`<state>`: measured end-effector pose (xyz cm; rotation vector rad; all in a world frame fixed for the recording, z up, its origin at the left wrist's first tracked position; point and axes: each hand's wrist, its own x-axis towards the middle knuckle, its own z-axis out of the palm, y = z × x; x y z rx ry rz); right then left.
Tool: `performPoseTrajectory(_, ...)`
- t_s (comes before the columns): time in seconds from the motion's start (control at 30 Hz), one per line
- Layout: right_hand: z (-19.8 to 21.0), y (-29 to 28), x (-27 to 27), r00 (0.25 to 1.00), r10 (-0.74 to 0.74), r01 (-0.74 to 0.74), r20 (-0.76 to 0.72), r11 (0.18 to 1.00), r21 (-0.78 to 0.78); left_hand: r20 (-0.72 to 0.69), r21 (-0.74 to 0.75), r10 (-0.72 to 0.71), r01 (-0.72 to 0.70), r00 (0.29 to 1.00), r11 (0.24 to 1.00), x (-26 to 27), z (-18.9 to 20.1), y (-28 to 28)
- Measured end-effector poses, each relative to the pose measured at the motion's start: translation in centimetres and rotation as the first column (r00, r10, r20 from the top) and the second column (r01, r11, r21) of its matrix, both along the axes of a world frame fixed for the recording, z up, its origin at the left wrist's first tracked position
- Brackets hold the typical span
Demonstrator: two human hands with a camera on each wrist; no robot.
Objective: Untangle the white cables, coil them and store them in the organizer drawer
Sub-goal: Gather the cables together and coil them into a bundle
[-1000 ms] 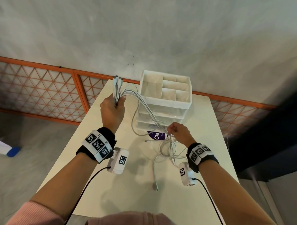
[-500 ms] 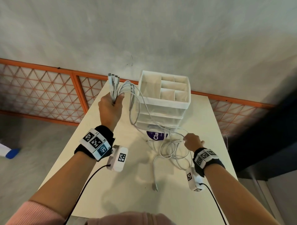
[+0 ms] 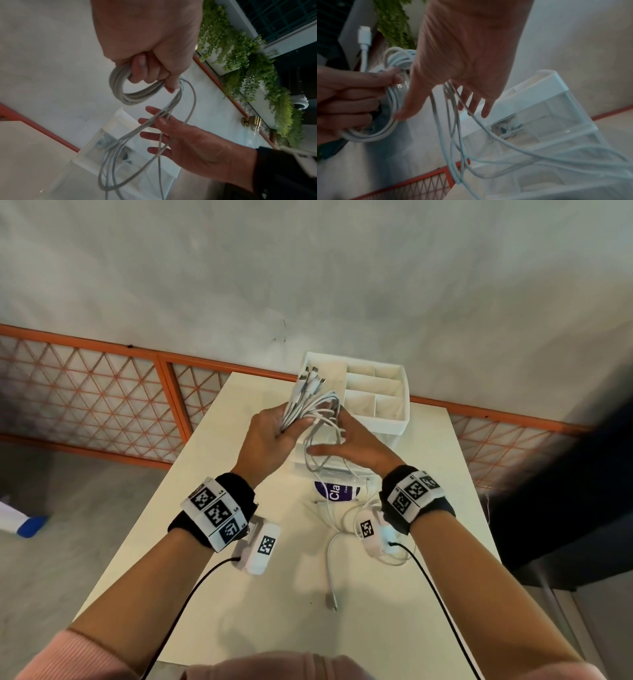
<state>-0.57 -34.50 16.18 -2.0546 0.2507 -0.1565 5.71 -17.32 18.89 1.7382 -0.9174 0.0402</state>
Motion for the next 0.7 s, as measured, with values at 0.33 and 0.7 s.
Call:
performPoseTrajectory(0.33, -2.9, -2.2, -3.0, 0.972, 0.002, -0.008, -0.236, 1.0, -0.024, -0.109, -0.133, 0.246, -0.26, 0.963, 0.957, 4.8, -0.9, 1.8)
performPoseTrajectory(0.7, -1.2, -4.6, -6.4, 0.989, -0.068, 0.078, -0.134, 0.995, 0.069, -0.3, 0.211, 0.269, -0.211, 0.915, 0.954, 6.3, -3.7, 3.3)
